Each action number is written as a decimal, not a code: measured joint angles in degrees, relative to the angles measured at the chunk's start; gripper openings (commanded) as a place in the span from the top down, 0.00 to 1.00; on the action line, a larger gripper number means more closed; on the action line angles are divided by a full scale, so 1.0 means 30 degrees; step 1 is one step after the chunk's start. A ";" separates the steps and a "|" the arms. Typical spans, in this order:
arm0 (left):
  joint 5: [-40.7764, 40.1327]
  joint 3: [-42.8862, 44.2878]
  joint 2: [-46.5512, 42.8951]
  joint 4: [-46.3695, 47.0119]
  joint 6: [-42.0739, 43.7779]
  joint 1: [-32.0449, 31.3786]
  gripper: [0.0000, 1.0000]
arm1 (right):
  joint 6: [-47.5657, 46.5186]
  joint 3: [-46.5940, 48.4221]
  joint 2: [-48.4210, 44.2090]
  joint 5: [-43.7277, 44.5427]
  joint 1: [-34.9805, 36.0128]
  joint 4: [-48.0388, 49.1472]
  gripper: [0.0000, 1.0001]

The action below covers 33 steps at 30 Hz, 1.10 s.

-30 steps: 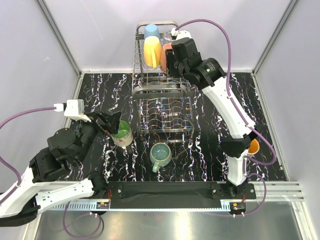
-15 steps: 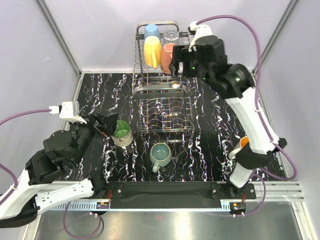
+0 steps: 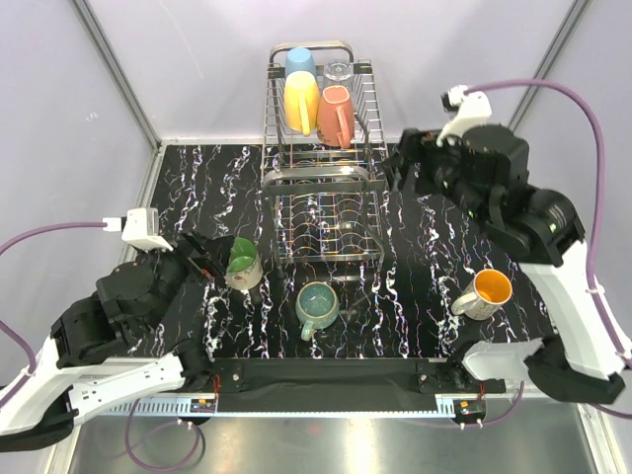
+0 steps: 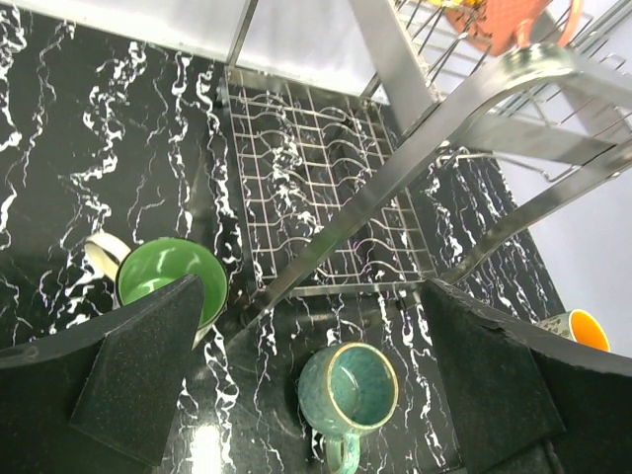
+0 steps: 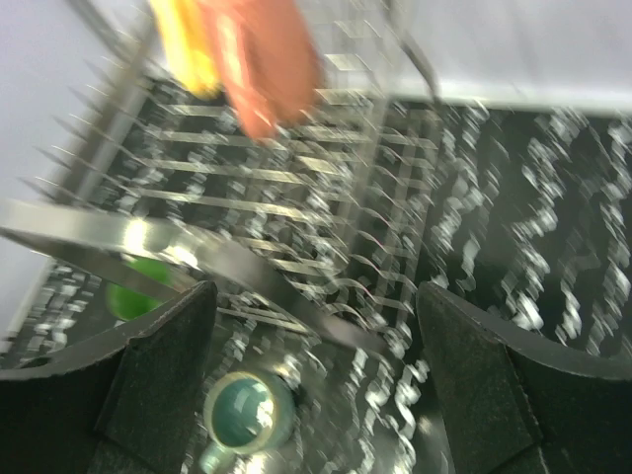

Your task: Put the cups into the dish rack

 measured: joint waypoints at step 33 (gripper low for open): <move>0.0605 -0.2739 0.0510 -0.0692 -0.1035 0.0000 0.01 | 0.8641 -1.5897 -0.5734 0.1304 -0.0029 -0.2783 0.06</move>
